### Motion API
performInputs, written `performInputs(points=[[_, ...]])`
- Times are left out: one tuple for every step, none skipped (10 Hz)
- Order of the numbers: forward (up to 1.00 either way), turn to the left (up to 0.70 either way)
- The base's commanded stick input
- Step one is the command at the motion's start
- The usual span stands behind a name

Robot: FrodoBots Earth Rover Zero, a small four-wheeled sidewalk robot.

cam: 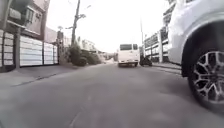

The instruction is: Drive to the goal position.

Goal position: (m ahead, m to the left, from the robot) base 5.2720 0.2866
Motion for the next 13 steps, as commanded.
performInputs(points=[[1.0, 0.0], [1.0, 0.0], [1.0, 0.0], [1.0, 0.0], [1.0, 0.0], [1.0, 0.0], [1.0, 0.0], [1.0, 0.0], [1.0, 0.0], [1.0, 0.0], [1.0, 0.0], [1.0, 0.0], [1.0, 0.0]])
